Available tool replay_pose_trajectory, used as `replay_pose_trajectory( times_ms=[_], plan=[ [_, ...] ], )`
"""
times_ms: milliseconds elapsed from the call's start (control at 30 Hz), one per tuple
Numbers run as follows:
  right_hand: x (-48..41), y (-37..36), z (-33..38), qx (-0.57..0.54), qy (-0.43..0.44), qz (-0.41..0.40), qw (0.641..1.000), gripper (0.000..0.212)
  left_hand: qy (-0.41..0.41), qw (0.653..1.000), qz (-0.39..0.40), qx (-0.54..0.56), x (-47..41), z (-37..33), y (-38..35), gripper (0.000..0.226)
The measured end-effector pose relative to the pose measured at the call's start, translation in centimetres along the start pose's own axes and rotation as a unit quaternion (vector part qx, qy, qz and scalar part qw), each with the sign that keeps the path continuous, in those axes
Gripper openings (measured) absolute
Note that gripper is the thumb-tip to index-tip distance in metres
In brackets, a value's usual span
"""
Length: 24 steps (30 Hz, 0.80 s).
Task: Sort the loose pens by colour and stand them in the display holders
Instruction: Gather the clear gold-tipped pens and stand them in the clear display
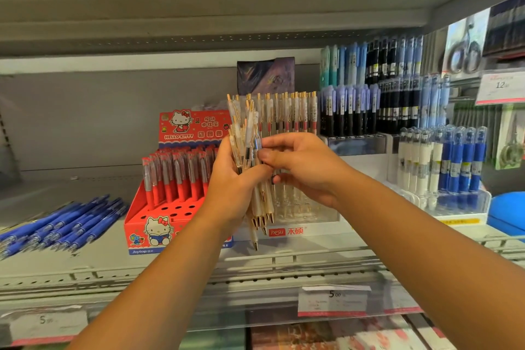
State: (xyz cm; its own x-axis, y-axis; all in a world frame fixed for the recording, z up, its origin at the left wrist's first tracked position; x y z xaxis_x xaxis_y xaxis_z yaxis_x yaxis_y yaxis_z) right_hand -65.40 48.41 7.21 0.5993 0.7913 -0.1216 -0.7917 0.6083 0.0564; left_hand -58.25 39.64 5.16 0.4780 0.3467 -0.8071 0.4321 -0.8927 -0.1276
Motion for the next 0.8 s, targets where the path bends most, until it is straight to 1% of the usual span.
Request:
replay_pose_trajectory(
  times_ms=[100, 267, 367, 467, 533, 600, 667, 800],
  plan=[
    [-0.2, 0.0, -0.3, -0.011, -0.026, 0.029, 0.999, 0.014, 0.002, 1.000, 0.004, -0.013, 0.0, 0.1, 0.0, 0.054],
    [-0.1, -0.4, -0.1, 0.032, -0.003, 0.052, 0.998, 0.022, 0.008, 1.000, 0.009, -0.027, -0.1, 0.5, 0.0, 0.059],
    [-0.1, -0.4, 0.0, 0.042, -0.002, 0.027, 0.999, 0.018, 0.008, 1.000, 0.003, -0.027, -0.1, 0.6, 0.2, 0.056],
    [-0.2, 0.0, -0.1, 0.045, -0.003, -0.006, 0.999, 0.027, 0.012, 1.000, 0.002, -0.024, -0.1, 0.7, 0.2, 0.056],
    [-0.2, 0.0, 0.0, 0.058, 0.007, -0.015, 0.998, 0.029, 0.015, 1.000, 0.004, -0.022, -0.1, 0.8, 0.1, 0.057],
    [-0.1, -0.1, 0.2, 0.071, 0.021, -0.014, 0.997, 0.023, 0.017, 1.000, 0.001, -0.022, -0.1, 0.8, 0.1, 0.056],
    [-0.1, 0.4, 0.5, 0.071, 0.032, -0.036, 0.996, 0.021, 0.018, 0.999, -0.006, -0.027, -0.1, 0.7, 0.3, 0.054],
    [-0.1, 2.7, 1.1, 0.022, 0.044, -0.090, 0.995, 0.012, 0.021, 0.998, -0.017, -0.055, 0.1, 0.5, 0.6, 0.053]
  ],
)
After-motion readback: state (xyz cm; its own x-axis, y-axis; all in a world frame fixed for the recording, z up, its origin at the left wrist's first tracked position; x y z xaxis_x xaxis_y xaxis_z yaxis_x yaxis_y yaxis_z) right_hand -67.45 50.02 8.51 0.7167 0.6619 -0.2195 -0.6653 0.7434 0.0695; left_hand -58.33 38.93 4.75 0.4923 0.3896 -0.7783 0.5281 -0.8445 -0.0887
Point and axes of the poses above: each hand's wrist, its own x-axis away from the middle knuckle, its own y-axis out of the back of the hand, z = x × y, the point moved 8 cm from there along -x, towards the middle knuckle, and after that the axes turned 15 degrees about -y, right-handed, at the moved point
